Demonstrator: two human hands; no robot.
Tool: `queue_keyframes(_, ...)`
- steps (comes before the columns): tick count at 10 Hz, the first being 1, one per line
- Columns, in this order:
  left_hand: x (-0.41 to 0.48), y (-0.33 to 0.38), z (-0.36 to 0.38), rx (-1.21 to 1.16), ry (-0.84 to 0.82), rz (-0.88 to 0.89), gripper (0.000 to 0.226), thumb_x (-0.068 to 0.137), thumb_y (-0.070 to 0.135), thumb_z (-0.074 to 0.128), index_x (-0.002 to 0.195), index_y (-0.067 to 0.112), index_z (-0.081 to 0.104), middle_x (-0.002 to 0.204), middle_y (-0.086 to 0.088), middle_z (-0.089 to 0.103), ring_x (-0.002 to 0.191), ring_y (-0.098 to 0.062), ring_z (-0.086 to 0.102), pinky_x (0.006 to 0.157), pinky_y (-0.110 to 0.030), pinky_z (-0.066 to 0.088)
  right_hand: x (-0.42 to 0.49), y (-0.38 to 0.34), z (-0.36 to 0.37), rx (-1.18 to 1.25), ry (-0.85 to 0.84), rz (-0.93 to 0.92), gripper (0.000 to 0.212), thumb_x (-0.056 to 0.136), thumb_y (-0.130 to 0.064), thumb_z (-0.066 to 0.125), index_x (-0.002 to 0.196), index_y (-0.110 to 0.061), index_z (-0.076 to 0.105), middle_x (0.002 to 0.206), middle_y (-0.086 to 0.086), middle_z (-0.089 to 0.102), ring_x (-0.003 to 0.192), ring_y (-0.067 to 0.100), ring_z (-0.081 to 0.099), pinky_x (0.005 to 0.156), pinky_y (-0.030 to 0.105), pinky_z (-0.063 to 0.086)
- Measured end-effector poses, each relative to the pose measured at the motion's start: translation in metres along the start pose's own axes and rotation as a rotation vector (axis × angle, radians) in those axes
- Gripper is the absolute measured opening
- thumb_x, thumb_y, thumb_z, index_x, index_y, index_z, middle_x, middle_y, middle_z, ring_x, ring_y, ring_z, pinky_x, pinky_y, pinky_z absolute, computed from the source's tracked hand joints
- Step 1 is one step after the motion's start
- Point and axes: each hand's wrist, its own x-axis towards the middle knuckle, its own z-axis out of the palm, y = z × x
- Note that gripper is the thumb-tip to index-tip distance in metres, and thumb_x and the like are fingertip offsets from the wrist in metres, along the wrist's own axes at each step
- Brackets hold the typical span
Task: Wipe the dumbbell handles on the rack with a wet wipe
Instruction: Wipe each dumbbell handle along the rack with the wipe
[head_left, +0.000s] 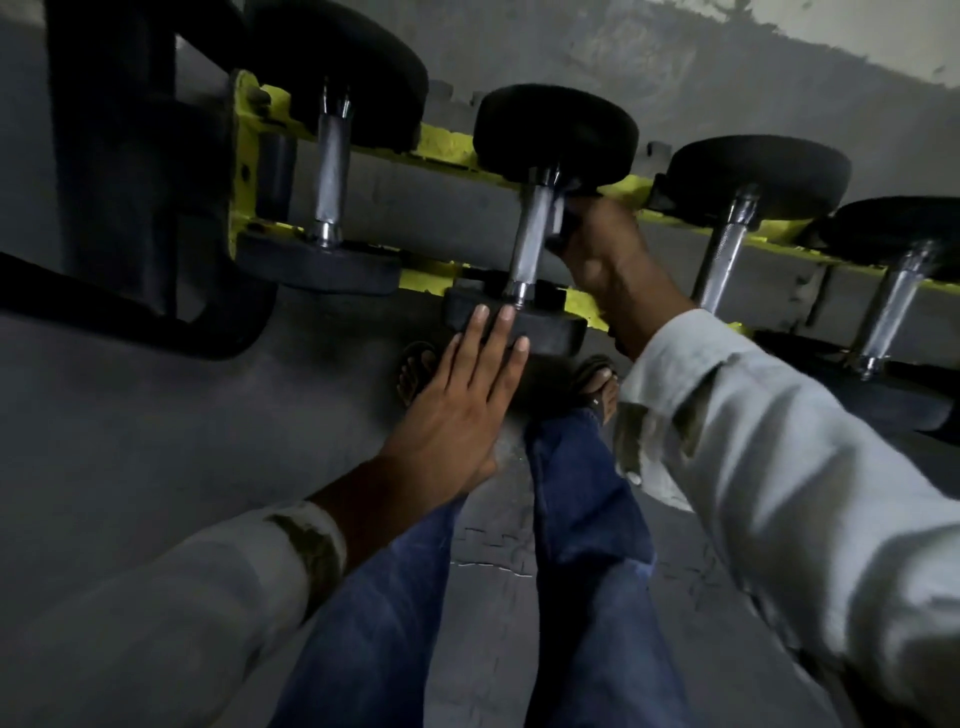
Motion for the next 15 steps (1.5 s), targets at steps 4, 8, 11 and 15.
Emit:
queue_keyframes(4,0.000,0.007,-0.006,0.018,0.016,-0.049,0.117,0.086,0.051,0.059,0.158,-0.004,-0.015,0.158,-0.035,-0.032,0.151,-0.053,-0.021,0.126,-0.056,0.011,-0.029,0.029,0.006,-0.563,0.345,-0.667,0.007,0.082,-0.011,0.068,0.078,-0.012,0.062,0.080,0.002,0.061,0.078,0.015,0.055,0.071,0.028,0.047)
queue_keyframes(8,0.001,0.012,-0.010,0.028,0.007,-0.093,0.115,0.085,0.049,0.057,0.158,-0.003,-0.014,0.158,-0.036,-0.032,0.151,-0.053,-0.019,0.126,-0.055,0.012,-0.033,0.008,0.016,-2.231,-0.451,-1.133,0.014,0.092,-0.015,0.054,0.094,-0.010,0.068,0.097,0.011,0.066,0.100,0.034,0.061,0.063,0.038,0.044)
queue_keyframes(11,0.001,0.017,-0.011,0.024,-0.012,-0.117,0.108,0.087,0.046,0.055,0.161,-0.002,-0.007,0.160,-0.035,-0.028,0.152,-0.052,-0.018,0.126,-0.055,0.011,-0.028,-0.004,0.048,-2.445,-0.657,-0.753,0.025,0.094,-0.022,0.056,0.115,-0.012,0.064,0.120,0.013,0.065,0.110,0.034,0.063,0.091,0.045,0.051)
queue_keyframes(15,0.001,0.024,-0.010,-0.003,-0.012,-0.153,0.118,0.086,0.055,0.056,0.157,-0.008,-0.015,0.158,-0.037,-0.030,0.151,-0.055,-0.018,0.125,-0.056,0.014,-0.053,0.031,-0.030,-1.073,-0.048,-0.381,0.016,0.085,-0.005,0.072,0.089,-0.016,0.060,0.084,0.002,0.067,0.077,0.019,0.062,0.070,0.029,0.048)
